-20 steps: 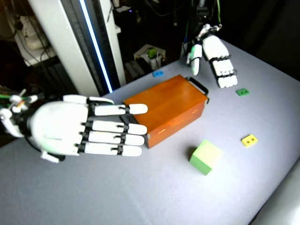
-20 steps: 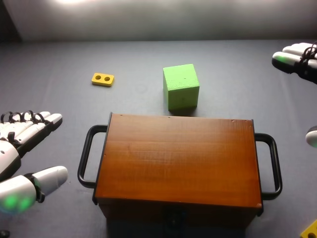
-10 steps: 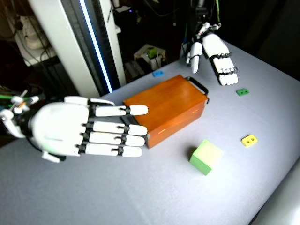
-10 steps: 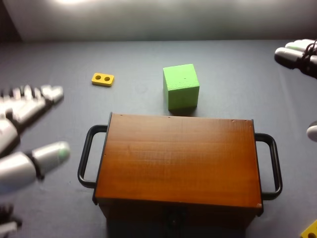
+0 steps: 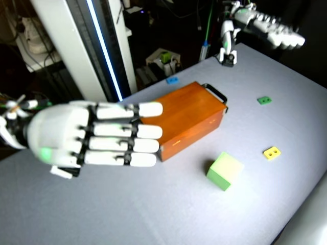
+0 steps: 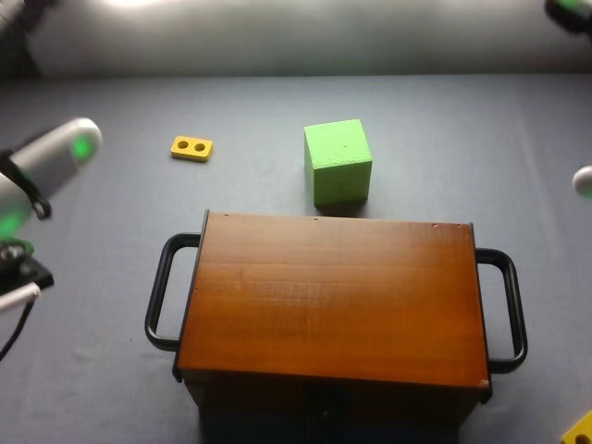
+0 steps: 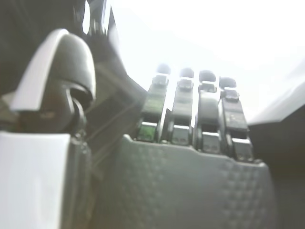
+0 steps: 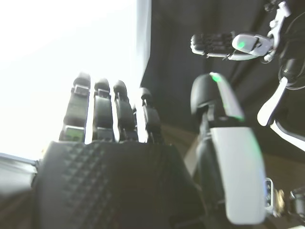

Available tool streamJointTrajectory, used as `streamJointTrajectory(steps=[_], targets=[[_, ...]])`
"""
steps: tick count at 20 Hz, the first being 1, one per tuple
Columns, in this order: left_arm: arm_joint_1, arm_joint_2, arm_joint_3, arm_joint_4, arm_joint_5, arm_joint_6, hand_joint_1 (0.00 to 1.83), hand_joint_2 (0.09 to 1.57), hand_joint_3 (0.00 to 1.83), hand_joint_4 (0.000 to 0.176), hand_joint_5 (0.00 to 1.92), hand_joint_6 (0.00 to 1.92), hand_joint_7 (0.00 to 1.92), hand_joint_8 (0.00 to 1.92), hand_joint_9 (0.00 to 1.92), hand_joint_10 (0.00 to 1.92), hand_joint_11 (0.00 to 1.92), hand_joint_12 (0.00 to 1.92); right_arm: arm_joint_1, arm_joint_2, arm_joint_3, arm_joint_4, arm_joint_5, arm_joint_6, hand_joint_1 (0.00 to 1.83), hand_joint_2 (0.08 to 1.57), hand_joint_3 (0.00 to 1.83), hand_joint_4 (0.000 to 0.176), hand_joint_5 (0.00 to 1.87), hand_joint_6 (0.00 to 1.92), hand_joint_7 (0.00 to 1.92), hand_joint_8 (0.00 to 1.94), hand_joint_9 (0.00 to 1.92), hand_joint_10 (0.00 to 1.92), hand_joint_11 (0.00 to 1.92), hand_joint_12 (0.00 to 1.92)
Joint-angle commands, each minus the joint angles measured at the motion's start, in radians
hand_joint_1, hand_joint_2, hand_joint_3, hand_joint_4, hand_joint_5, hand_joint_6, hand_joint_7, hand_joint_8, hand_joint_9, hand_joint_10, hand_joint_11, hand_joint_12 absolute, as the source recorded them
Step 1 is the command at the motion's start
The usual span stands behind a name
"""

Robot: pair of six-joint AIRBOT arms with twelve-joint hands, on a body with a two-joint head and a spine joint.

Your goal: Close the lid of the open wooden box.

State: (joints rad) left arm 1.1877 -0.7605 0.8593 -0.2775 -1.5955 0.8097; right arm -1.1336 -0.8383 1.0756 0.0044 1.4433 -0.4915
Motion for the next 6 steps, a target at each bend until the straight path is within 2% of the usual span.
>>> streamJointTrajectory(steps=[1,2,3,4,5,6], targets=[[-0.023,0.0,0.011,0.0,-0.136,-0.006,0.47,1.29,0.0,0.0,0.08,0.01,0.11,0.01,0.07,0.01,0.06,0.04,0.011,-0.002,-0.005,0.043,0.183,-0.008,0.68,1.27,0.0,0.071,0.04,0.01,0.08,0.01,0.05,0.0,0.02,0.03],[-0.028,-0.005,0.016,0.0,-0.136,-0.012,0.55,1.3,0.0,0.0,0.07,0.0,0.11,0.0,0.07,0.0,0.04,0.03,0.011,-0.006,-0.007,0.05,0.212,-0.01,0.77,1.29,0.0,0.042,0.07,0.02,0.12,0.01,0.08,0.01,0.03,0.03],[-0.03,-0.011,0.022,0.0,-0.136,-0.028,0.34,1.35,0.02,0.0,0.12,0.02,0.1,0.0,0.08,0.0,0.05,0.03,0.012,-0.01,-0.007,0.051,0.24,-0.01,0.83,1.27,0.0,0.043,0.21,0.02,0.23,0.01,0.21,0.02,0.06,0.04],[-0.031,-0.017,0.027,0.0,-0.136,-0.051,0.2,1.42,0.01,0.0,0.29,0.03,0.11,0.0,0.08,0.0,0.06,0.03,0.018,-0.013,-0.007,0.051,0.263,-0.01,0.83,1.3,0.01,0.022,0.21,0.0,0.22,0.0,0.19,0.0,0.03,0.02],[-0.038,-0.025,0.035,0.005,-0.136,-0.076,0.08,1.39,0.0,0.0,0.48,0.04,0.17,0.0,0.11,0.0,0.01,0.0,0.023,-0.013,-0.01,0.05,0.299,-0.012,0.89,1.29,0.0,0.019,0.19,0.0,0.14,0.0,0.11,0.0,0.1,0.06],[-0.049,-0.031,0.042,0.012,-0.136,-0.089,0.02,1.41,0.0,0.0,0.62,0.1,0.24,0.02,0.08,0.0,0.0,0.0,0.026,-0.011,-0.016,0.053,0.319,-0.016,0.63,1.29,0.0,0.069,0.15,0.01,0.04,0.02,0.02,0.0,0.02,0.56]])
